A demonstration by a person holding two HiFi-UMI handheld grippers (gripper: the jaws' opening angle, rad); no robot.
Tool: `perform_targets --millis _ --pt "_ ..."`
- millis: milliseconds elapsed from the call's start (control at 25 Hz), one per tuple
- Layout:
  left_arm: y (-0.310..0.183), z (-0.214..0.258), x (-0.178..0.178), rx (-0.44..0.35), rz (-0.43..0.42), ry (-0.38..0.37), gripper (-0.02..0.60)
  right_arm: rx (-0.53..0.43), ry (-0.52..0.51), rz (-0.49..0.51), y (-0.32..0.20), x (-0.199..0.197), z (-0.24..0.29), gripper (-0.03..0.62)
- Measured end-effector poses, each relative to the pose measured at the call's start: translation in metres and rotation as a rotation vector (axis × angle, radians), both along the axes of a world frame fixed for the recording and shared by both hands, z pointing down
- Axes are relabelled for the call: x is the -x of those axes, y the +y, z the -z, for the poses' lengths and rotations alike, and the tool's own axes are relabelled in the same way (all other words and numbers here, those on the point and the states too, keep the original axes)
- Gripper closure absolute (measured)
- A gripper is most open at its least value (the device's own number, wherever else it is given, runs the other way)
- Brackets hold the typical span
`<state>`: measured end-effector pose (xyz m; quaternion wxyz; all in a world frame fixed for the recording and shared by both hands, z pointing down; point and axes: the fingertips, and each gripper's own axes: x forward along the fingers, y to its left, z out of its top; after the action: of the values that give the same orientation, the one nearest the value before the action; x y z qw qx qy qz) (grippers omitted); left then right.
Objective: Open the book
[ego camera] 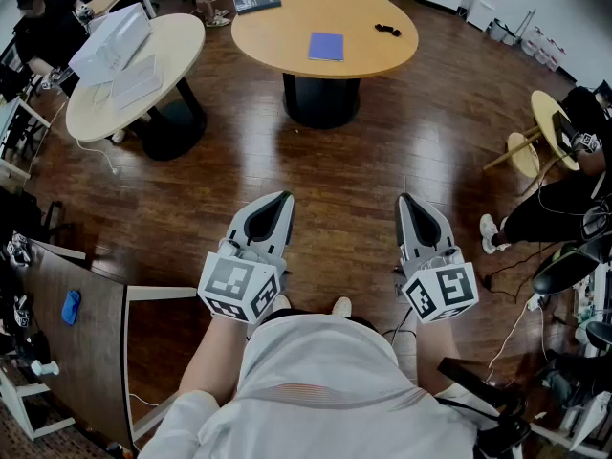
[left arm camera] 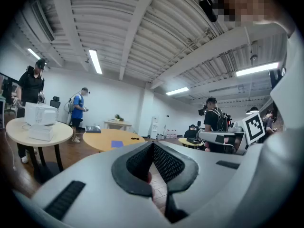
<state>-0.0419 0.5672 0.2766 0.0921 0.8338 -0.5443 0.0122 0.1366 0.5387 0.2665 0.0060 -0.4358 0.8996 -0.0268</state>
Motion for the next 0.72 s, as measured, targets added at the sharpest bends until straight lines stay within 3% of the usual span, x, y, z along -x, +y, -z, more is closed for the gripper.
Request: perform_targets --millis 240,480,720 --pt "-0.007 -0.002 -0.022 0.011 0.001 -0.006 0.571 -0.01 0.004 0.024 0.001 -0.021 -0.006 0.599" --pt "-0.016 -0.008 -0.075 0.026 0.011 -0.037 0.571 -0.081 0.186 0.055 0.002 -0.056 -0.026 0.599" --pt "-0.021 -0.017 -0.094 0.044 0.046 -0.037 0.571 -0.068 0.204 0.148 -0.004 -0.06 -0.043 0.599"
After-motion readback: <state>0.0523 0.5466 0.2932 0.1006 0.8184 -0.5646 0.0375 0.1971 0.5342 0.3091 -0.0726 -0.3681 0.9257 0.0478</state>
